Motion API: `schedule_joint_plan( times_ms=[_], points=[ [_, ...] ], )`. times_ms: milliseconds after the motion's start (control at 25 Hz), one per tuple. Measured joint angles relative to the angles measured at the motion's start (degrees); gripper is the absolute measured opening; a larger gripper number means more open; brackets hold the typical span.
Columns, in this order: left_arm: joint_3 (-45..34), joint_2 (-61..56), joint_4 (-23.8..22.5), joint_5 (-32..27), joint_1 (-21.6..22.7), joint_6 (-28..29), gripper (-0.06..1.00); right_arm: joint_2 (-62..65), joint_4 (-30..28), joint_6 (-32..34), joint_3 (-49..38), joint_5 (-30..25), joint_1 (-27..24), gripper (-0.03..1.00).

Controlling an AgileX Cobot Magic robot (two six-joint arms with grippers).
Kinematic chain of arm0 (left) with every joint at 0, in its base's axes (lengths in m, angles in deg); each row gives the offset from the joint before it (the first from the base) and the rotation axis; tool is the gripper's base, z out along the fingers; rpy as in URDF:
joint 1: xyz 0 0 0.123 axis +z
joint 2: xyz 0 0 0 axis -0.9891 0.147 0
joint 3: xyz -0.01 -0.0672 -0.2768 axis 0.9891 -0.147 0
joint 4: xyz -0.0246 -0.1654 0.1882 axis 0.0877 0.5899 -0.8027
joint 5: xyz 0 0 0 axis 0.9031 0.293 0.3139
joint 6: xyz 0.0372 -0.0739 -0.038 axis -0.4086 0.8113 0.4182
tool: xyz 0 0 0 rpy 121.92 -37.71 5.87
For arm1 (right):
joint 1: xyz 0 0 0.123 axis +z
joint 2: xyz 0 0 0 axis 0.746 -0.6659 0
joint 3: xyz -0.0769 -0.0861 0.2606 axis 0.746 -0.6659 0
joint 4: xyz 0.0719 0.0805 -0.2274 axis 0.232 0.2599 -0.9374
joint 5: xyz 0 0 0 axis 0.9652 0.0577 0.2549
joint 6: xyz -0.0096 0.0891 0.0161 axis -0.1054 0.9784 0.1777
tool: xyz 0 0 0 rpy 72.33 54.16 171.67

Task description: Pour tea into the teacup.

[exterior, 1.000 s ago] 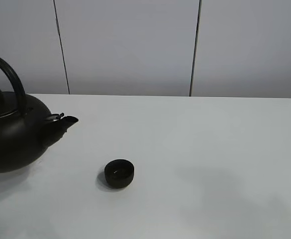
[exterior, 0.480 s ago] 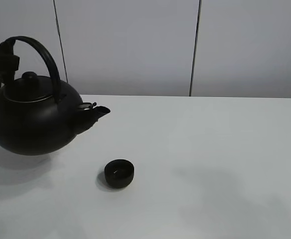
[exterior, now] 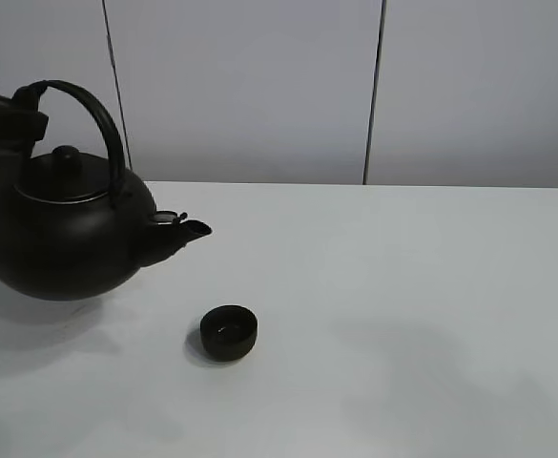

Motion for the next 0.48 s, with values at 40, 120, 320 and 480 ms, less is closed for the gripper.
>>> schedule_joint_plan(
  times_ms=[40,120,320,480],
  points=[
    [0.0,0.1,0.2,-0.2,0.0,-0.1,0.12,0.0,0.0,0.0,0.0,0.0,0.0,0.43],
    [0.0,1.0,0.5,-0.2,-0.1,-0.3,0.12,0.0,0.0,0.0,0.0,0.0,0.0,0.43],
    [0.2,6.4,2.3,1.1,-2.0,-0.4,0.12,0.0,0.0,0.0,0.0,0.0,0.0,0.43],
    [0.2,8.2,2.3,4.6,-2.5,-0.4,0.12,0.0,0.0,0.0,0.0,0.1,0.0,0.43]
  ],
)
